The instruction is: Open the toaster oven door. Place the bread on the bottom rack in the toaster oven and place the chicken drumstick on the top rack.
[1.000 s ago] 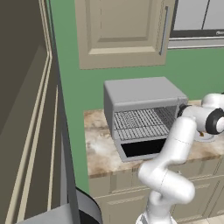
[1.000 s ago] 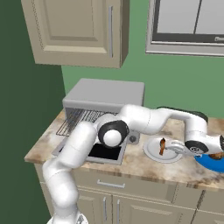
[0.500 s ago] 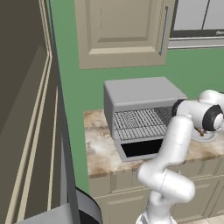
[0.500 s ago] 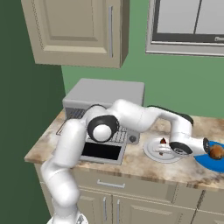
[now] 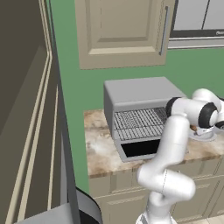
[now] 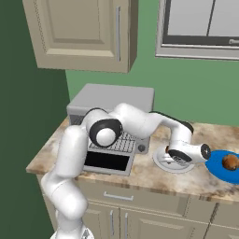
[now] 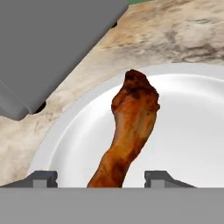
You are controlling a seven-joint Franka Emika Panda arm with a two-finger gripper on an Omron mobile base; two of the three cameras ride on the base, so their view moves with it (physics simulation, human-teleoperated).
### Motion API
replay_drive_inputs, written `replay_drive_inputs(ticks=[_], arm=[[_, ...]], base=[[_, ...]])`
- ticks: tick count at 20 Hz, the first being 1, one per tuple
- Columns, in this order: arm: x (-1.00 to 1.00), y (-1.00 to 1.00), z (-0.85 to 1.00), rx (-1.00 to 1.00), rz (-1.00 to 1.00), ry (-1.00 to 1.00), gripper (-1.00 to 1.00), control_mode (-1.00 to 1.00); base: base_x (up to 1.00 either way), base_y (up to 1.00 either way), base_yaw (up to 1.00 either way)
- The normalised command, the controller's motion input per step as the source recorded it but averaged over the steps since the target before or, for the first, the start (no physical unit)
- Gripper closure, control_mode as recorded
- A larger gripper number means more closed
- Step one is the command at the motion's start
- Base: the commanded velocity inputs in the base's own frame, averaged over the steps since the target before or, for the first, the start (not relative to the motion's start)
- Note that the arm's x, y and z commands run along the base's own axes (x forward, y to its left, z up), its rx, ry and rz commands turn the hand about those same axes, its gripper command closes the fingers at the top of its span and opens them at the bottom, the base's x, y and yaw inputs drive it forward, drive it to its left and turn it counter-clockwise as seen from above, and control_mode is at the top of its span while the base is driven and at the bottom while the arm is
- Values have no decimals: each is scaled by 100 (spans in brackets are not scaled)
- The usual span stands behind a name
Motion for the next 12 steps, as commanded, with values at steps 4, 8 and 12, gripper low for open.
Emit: replay_drive_inputs(ticks=[4, 8, 12], arm=[[11, -32, -39, 0, 0, 0, 100, -100], [-8, -10, -22, 0, 0, -1, 100, -100], [-37, -1, 4, 2, 0, -3, 100, -100]], base=[[0, 0, 0], [0, 0, 0], [0, 0, 0]])
